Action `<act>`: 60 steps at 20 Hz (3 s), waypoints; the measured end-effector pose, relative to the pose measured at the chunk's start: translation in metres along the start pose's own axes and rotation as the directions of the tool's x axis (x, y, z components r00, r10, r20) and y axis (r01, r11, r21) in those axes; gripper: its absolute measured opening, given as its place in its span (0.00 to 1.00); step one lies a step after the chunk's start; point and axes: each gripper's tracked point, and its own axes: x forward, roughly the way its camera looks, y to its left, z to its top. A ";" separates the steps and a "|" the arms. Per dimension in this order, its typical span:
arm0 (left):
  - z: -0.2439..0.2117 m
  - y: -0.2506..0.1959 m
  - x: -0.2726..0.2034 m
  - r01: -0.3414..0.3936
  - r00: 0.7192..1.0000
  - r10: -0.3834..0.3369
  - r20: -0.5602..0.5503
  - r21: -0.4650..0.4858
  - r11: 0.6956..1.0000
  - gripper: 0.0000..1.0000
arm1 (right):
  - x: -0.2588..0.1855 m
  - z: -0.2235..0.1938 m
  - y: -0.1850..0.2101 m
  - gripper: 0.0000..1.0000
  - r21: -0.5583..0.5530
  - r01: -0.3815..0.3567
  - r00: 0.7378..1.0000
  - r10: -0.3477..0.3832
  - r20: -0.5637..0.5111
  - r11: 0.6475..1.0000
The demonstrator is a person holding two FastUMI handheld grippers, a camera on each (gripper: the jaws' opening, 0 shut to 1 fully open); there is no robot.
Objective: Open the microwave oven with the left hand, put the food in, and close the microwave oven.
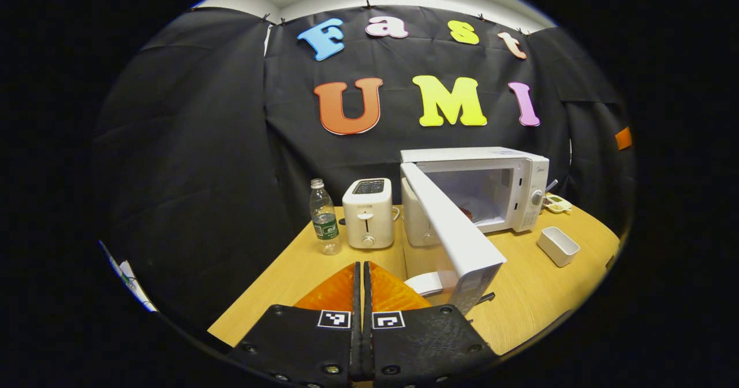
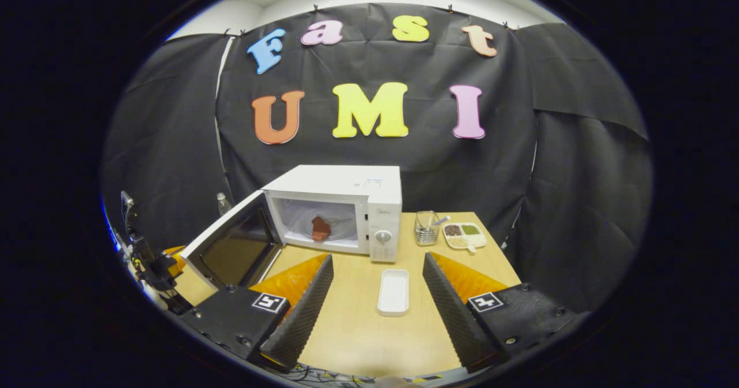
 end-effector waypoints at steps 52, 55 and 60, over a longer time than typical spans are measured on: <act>0.065 -0.322 0.148 0.350 0.933 -0.351 0.075 0.022 0.936 0.00 | 0.075 0.031 -0.118 0.99 -0.018 -0.011 0.998 0.010 -0.064 1.000; 0.066 -0.330 0.165 0.341 0.938 -0.342 0.061 0.022 0.940 0.00 | 0.077 0.029 -0.128 1.00 -0.007 -0.005 0.998 0.005 -0.068 1.000; 0.072 -0.342 0.189 0.327 0.943 -0.328 0.063 0.023 0.945 0.00 | 0.078 0.023 -0.143 1.00 0.008 0.007 0.997 -0.006 -0.080 1.000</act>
